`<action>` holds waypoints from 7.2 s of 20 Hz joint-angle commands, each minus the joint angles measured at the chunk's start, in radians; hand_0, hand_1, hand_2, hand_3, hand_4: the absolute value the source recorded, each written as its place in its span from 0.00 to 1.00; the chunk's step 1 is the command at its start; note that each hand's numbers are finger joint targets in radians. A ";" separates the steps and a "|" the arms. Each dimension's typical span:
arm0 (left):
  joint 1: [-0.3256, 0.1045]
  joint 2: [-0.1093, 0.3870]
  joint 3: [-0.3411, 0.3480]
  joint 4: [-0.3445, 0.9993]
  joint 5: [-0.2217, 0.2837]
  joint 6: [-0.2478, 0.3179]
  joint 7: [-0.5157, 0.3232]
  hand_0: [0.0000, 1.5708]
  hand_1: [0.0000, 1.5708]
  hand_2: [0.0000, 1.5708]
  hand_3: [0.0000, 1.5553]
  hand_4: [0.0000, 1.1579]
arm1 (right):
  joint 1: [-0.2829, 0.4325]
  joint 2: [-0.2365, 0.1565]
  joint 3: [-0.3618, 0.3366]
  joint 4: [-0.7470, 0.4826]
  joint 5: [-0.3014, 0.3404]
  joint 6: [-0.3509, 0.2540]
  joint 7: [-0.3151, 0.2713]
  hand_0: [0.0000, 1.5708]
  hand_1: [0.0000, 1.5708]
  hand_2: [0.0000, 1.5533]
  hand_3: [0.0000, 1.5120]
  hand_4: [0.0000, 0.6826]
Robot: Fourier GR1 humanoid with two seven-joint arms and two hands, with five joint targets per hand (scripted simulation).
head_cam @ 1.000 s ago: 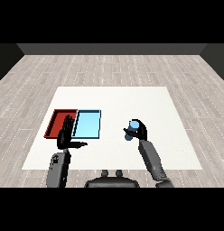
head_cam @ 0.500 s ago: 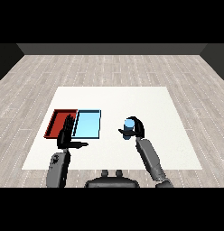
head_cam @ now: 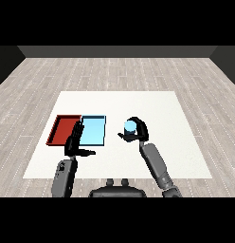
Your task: Pick the blue can and put it in the blue box
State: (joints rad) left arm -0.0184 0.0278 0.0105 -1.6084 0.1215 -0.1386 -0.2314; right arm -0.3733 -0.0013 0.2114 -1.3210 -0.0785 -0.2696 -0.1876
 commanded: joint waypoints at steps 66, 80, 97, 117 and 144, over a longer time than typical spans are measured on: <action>-0.425 -0.028 -0.526 0.477 0.209 0.456 -0.031 0.00 0.00 0.00 0.00 0.00 | -0.151 0.001 0.245 -0.056 -0.087 -0.058 0.057 0.94 0.94 0.94 0.92 0.79; -0.540 -0.027 -0.531 0.595 0.111 0.604 -0.007 0.00 0.00 0.19 0.00 0.46 | -0.174 0.001 0.259 0.107 -0.187 -0.021 -0.097 0.95 0.95 0.94 0.93 0.82; -0.505 -0.027 -0.516 0.547 0.269 0.684 -0.168 1.00 1.00 0.99 0.92 0.76 | -0.069 -0.003 0.270 -0.033 -0.136 -0.042 -0.010 0.53 0.53 0.58 0.39 0.21; -0.410 -0.012 -0.540 0.514 0.173 0.765 -0.255 1.00 1.00 1.00 0.95 0.99 | 0.056 -0.079 0.102 -0.226 -0.192 0.109 -0.013 0.00 0.00 0.00 0.00 0.00; -0.845 0.193 -0.263 1.398 0.046 0.619 -0.026 1.00 1.00 0.99 0.94 0.89 | 0.253 -0.119 -0.108 -0.324 -0.289 0.188 -0.106 0.00 0.00 0.00 0.00 0.00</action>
State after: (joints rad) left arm -0.7795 0.2482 -0.2519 -0.3615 0.2023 0.4794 -0.2963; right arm -0.1621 -0.1410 0.0999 -1.6470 -0.3612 -0.0833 -0.2791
